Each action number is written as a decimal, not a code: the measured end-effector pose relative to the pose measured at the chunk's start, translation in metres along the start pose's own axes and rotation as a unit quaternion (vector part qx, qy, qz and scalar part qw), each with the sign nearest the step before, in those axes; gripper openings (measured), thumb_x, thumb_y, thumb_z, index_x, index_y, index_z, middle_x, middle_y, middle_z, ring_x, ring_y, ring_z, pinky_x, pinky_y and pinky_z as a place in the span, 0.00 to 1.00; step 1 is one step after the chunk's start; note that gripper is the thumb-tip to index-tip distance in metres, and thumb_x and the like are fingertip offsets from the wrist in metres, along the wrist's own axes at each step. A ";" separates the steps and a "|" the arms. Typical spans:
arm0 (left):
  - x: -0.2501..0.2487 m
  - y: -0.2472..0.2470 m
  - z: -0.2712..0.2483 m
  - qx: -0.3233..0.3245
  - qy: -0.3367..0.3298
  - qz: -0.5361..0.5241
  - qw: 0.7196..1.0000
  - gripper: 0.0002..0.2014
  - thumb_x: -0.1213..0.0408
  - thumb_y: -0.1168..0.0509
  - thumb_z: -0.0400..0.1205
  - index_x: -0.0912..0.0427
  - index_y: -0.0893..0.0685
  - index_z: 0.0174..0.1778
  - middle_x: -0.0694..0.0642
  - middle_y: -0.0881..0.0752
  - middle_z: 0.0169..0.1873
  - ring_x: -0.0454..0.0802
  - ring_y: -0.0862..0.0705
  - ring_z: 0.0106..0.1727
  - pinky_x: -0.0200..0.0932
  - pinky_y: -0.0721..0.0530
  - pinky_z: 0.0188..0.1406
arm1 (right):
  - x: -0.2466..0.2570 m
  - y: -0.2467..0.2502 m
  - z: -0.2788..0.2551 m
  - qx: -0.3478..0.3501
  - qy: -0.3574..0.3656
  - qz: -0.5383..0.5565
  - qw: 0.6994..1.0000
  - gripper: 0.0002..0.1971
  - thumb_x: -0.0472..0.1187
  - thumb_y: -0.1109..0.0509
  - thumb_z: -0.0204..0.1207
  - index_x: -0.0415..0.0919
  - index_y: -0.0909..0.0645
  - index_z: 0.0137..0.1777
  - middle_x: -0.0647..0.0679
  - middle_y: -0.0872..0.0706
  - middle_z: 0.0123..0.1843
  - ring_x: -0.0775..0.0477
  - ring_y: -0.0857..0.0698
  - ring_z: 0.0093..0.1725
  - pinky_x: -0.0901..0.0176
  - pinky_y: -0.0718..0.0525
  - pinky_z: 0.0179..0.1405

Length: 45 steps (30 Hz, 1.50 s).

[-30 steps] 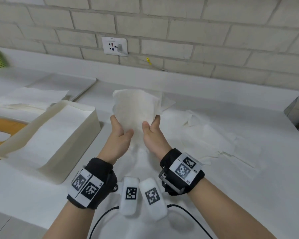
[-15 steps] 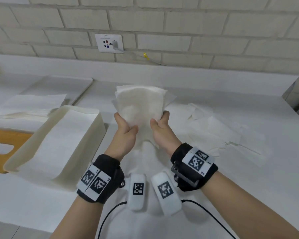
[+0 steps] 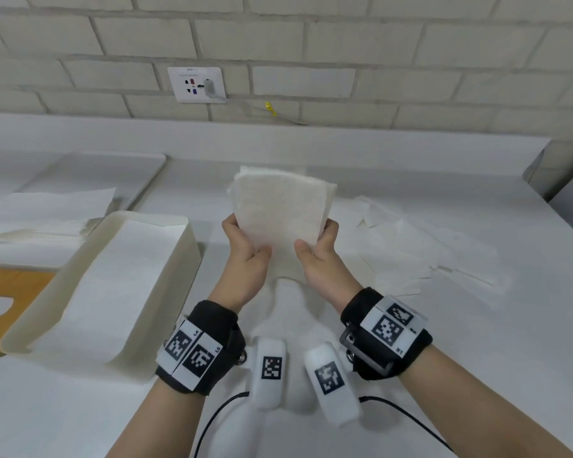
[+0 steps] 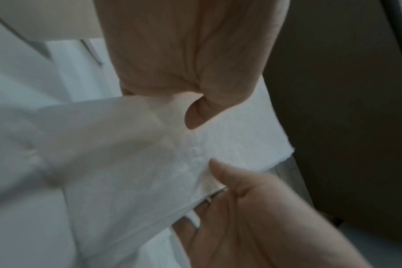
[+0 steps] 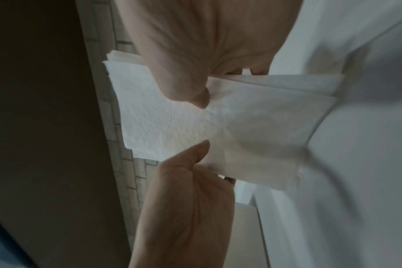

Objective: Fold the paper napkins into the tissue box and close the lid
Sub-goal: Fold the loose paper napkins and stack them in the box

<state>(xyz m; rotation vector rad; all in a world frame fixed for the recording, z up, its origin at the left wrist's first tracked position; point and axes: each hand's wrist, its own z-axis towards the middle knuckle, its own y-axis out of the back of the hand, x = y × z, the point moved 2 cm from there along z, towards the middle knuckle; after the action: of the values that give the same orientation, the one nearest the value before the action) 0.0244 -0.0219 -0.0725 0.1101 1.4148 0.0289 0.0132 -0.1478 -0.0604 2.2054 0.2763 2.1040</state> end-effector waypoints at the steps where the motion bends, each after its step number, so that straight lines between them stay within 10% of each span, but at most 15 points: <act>1: 0.002 0.000 -0.001 0.016 0.009 -0.005 1.000 0.19 0.81 0.49 0.83 0.57 0.46 0.62 0.45 0.31 0.58 0.30 0.26 0.58 0.20 0.23 0.51 | -0.003 0.001 0.000 -0.004 -0.009 -0.008 1.000 0.10 0.35 0.48 0.85 0.43 0.45 0.60 0.51 0.28 0.61 0.57 0.24 0.55 0.77 0.26 0.40; 9: -0.007 0.000 0.000 0.004 -0.034 -0.002 0.999 0.18 0.78 0.49 0.85 0.48 0.38 0.60 0.45 0.24 0.59 0.20 0.23 0.54 0.21 0.24 0.51 | 0.006 -0.001 0.001 -0.005 0.004 -0.051 0.999 0.16 0.41 0.50 0.86 0.39 0.44 0.71 0.46 0.21 0.57 0.40 0.21 0.59 0.51 0.25 0.61; 16: -0.001 0.011 -0.002 0.029 -0.016 0.027 0.999 0.27 0.76 0.46 0.85 0.58 0.50 0.76 0.47 0.34 0.68 0.36 0.28 0.65 0.16 0.28 0.55 | -0.010 -0.008 0.010 -0.007 0.023 -0.079 0.997 0.12 0.34 0.46 0.83 0.39 0.40 0.64 0.43 0.26 0.67 0.46 0.25 0.66 0.53 0.25 0.65; 23: 0.005 0.010 0.006 0.008 -0.009 0.002 1.000 0.15 0.76 0.49 0.86 0.55 0.44 0.62 0.52 0.32 0.64 0.34 0.26 0.59 0.17 0.25 0.49 | -0.008 -0.011 0.015 -0.045 0.057 -0.112 0.991 0.18 0.34 0.37 0.80 0.37 0.36 0.67 0.51 0.21 0.53 0.47 0.19 0.54 0.75 0.25 0.41; 27: 0.002 0.018 0.008 -0.045 -0.003 -0.064 0.997 0.15 0.71 0.40 0.85 0.52 0.38 0.59 0.48 0.25 0.61 0.43 0.21 0.62 0.31 0.20 0.50 | 0.010 0.000 0.018 -0.018 0.092 -0.178 0.980 0.21 0.34 0.35 0.79 0.38 0.31 0.71 0.46 0.17 0.60 0.51 0.20 0.57 0.77 0.27 0.44; 33: -0.016 0.045 0.015 -0.087 -0.075 -0.039 0.993 0.21 0.67 0.28 0.71 0.42 0.26 0.55 0.52 0.15 0.50 0.47 0.15 0.48 0.40 0.15 0.47 | 0.051 0.030 0.030 0.050 0.100 -0.412 0.904 0.12 0.36 0.35 0.77 0.38 0.22 0.60 0.43 0.16 0.56 0.39 0.18 0.57 0.49 0.20 0.56; 37: 0.007 0.035 0.017 -0.024 0.021 0.092 0.995 0.14 0.75 0.34 0.79 0.53 0.24 0.55 0.53 0.16 0.53 0.54 0.17 0.58 0.50 0.20 0.60 | 0.063 0.031 0.031 0.065 0.082 -0.575 0.812 0.10 0.35 0.38 0.77 0.39 0.23 0.57 0.44 0.18 0.52 0.39 0.19 0.53 0.56 0.26 0.41; 40: 0.031 0.027 0.013 0.004 0.119 0.042 0.992 0.15 0.77 0.36 0.80 0.58 0.28 0.59 0.53 0.18 0.54 0.56 0.20 0.61 0.44 0.22 0.53 | 0.042 0.018 0.026 0.116 0.046 -0.645 0.754 0.16 0.33 0.41 0.79 0.40 0.29 0.66 0.42 0.20 0.58 0.39 0.19 0.54 0.56 0.30 0.40; 45: 0.036 0.020 0.011 0.009 0.134 -0.005 0.991 0.15 0.78 0.41 0.82 0.60 0.26 0.63 0.58 0.18 0.59 0.54 0.19 0.61 0.43 0.21 0.55 | 0.026 0.011 0.021 0.116 0.046 -0.676 0.726 0.18 0.27 0.45 0.77 0.38 0.32 0.66 0.42 0.20 0.55 0.40 0.24 0.42 0.58 0.38 0.29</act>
<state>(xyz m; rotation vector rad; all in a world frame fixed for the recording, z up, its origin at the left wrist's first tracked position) 0.0418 0.0004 -0.1039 0.1173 1.6849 0.0235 0.0362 -0.1520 -0.0346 1.0968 1.6002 1.2458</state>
